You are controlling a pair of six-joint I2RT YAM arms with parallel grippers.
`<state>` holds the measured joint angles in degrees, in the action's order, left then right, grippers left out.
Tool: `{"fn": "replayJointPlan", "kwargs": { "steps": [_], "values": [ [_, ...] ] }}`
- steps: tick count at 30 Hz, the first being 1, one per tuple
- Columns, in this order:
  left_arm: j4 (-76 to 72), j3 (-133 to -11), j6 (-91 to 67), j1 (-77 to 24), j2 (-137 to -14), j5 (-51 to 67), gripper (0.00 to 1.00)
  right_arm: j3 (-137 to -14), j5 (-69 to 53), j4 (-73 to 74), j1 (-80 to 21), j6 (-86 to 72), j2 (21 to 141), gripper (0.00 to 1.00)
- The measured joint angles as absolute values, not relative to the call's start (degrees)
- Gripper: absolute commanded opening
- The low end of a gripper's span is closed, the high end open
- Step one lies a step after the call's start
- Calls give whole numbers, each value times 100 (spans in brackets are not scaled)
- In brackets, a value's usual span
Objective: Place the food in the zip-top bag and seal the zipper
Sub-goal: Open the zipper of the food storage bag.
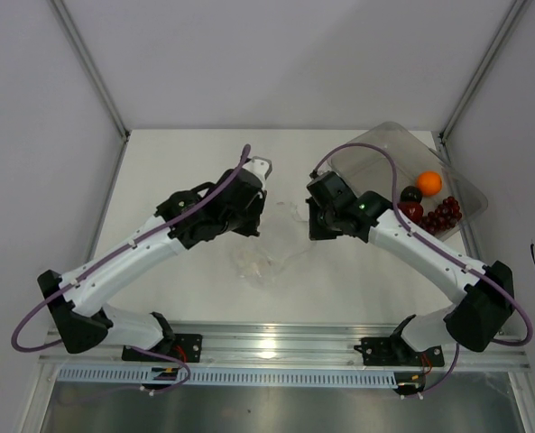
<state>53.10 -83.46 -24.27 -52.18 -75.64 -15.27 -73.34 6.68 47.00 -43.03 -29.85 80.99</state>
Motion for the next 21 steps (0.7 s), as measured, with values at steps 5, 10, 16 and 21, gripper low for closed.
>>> {"fn": "replayJointPlan", "kwargs": {
  "steps": [5,10,16,21],
  "values": [
    [5212,-8346,-2338,-5218,-7887,-1459,1,-7323,701,4670,-4303,-2963,8051,49],
    [4991,-8346,-2248,-5142,-8154,-1216,1,-7299,655,4657,-4303,-2803,7585,81],
    [4794,-8366,-2191,-4960,-8287,-952,0,-7424,692,4915,-4237,-2742,6794,99],
    [4657,-8423,-2182,-4925,-8307,-757,1,-7640,808,5238,-3273,-2724,6405,99]
  ]
}}
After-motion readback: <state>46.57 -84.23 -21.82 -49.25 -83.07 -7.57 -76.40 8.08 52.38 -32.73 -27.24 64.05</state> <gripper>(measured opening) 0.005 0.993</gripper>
